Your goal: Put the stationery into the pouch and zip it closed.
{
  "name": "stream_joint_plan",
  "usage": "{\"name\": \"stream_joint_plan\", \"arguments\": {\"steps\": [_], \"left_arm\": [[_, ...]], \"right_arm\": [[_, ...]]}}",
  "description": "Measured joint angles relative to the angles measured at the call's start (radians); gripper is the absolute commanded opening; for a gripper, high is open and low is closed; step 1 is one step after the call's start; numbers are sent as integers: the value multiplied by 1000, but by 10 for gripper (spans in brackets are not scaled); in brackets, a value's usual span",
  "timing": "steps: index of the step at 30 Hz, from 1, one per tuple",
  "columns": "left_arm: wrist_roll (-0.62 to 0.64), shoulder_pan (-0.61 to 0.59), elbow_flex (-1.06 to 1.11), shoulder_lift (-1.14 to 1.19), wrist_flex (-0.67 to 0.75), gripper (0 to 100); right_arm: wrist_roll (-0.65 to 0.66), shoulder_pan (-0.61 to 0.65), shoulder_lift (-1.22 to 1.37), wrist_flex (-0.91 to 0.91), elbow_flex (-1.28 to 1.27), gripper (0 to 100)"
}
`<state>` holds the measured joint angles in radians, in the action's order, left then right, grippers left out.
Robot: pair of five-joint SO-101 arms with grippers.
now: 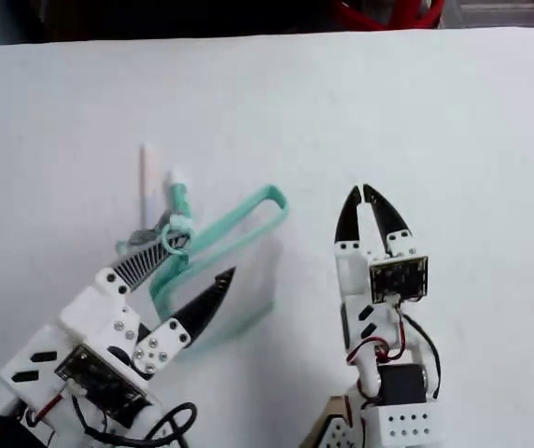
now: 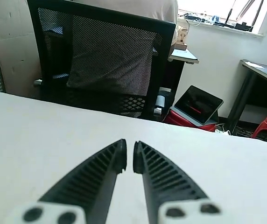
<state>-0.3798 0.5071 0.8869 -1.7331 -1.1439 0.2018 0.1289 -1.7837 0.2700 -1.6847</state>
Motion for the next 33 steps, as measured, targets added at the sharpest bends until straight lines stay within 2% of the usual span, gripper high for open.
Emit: {"name": "stream_joint_plan", "arguments": {"steps": [2,7,14,17,23,29,31,33], "left_arm": [[0,2,0,0,0,85],[-38,69,-2,0,-28,131],[-38,92,-5,12,-77,22],[-46,92,-18,75,-77,56],[-80,91,-32,100,-124,191],[-106,91,-41,100,-158,63],[-160,92,-41,100,-167,17],[-216,124,-46,100,-195,24]], "right_arm": [[0,0,0,0,0,42],[0,0,0,0,0,42],[0,0,0,0,0,42],[0,0,0,0,0,42],[0,0,0,0,0,42],[0,0,0,0,0,42],[0,0,0,0,0,42],[0,0,0,0,0,42]]}}
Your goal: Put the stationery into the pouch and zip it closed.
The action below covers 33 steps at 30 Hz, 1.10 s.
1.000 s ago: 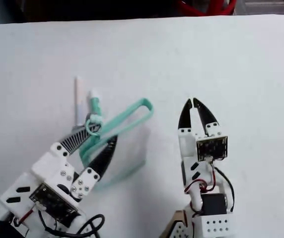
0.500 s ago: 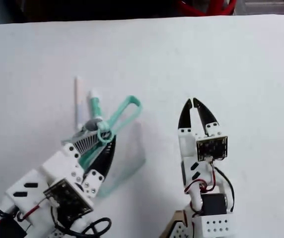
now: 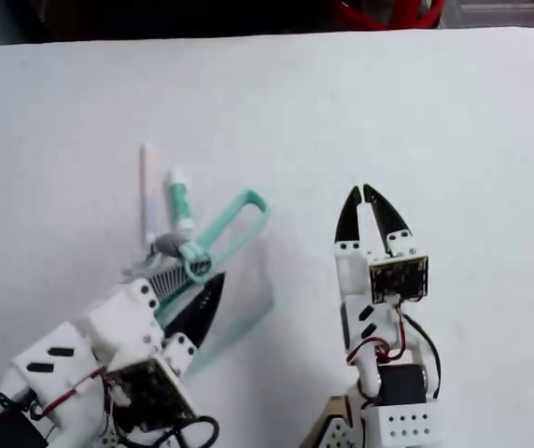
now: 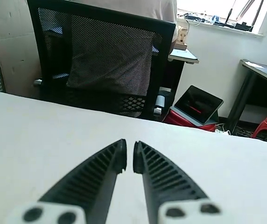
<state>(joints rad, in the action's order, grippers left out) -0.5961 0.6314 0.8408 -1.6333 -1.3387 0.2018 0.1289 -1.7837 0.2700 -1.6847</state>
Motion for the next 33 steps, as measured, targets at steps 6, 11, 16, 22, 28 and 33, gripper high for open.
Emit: {"name": "stream_joint_plan", "arguments": {"steps": [6,11,16,22,28,33], "left_arm": [[-60,98,-35,0,-75,23],[-60,120,-44,11,-94,23],[-3,112,-74,95,-28,24],[115,-18,17,166,226,24],[117,-31,81,94,256,24],[14,-29,84,-6,143,24]], "right_arm": [[0,0,0,0,0,42],[0,0,0,0,0,42],[0,0,0,0,0,43],[0,0,-2,201,110,45],[0,0,-2,397,302,190],[0,54,49,466,526,166]]}}
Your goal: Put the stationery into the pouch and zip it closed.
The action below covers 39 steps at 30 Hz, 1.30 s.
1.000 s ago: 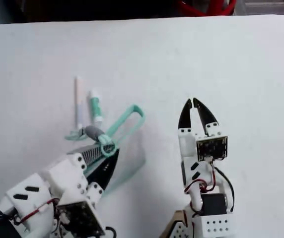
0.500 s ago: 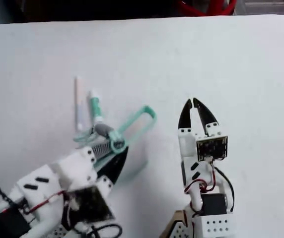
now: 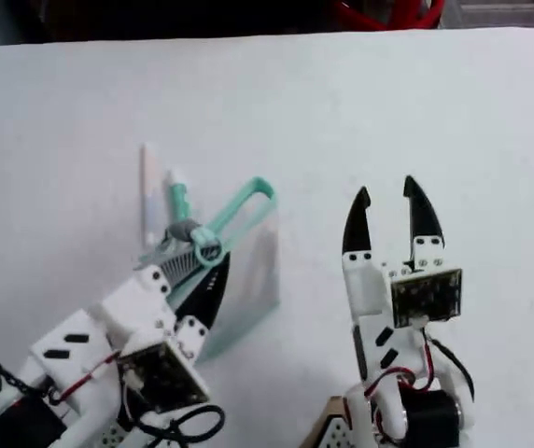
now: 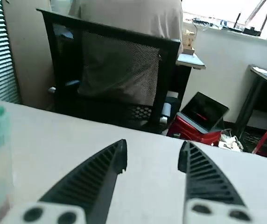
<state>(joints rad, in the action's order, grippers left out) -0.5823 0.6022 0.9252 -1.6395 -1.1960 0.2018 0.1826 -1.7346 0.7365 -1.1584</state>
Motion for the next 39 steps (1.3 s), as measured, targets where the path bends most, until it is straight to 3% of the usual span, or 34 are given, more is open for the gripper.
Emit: {"name": "stream_joint_plan", "arguments": {"steps": [6,15,18,26,28,32,39], "left_arm": [[-55,-5,-9,-28,-69,24],[-55,-5,-6,-34,-97,24],[-57,-5,20,-35,-94,24],[-61,-12,160,-38,63,24],[-61,-14,167,-38,68,24],[-61,-14,169,-38,68,24],[-61,-12,169,-38,69,24]], "right_arm": [[0,72,379,155,391,133],[0,221,1240,862,1550,133],[0,258,1473,968,1861,133],[0,410,1564,991,1774,135],[0,425,1565,991,1725,174],[0,425,1565,991,1623,308],[0,324,1458,987,1568,258]]}}
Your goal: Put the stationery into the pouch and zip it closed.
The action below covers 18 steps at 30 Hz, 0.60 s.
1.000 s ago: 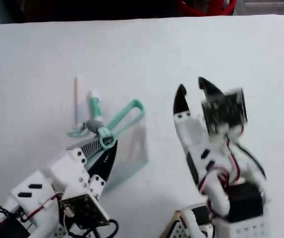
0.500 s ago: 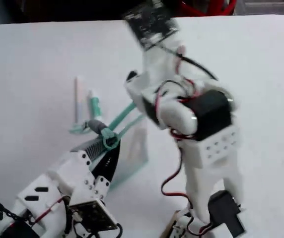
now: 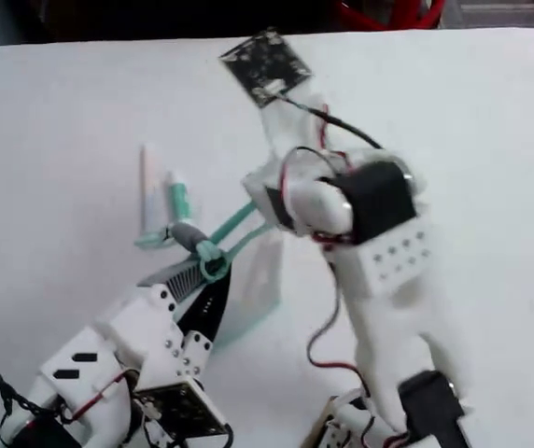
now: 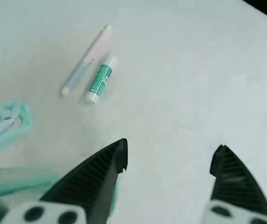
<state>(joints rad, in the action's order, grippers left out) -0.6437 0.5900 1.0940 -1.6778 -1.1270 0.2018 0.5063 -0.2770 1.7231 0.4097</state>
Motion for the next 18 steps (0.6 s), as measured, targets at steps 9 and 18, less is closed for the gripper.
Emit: {"name": "stream_joint_plan", "arguments": {"steps": [9,18], "left_arm": [[0,0,0,0,0,24],[0,0,0,0,-2,24]], "right_arm": [[0,74,-226,-3,-206,257],[-2,72,-183,-5,-212,257]]}}
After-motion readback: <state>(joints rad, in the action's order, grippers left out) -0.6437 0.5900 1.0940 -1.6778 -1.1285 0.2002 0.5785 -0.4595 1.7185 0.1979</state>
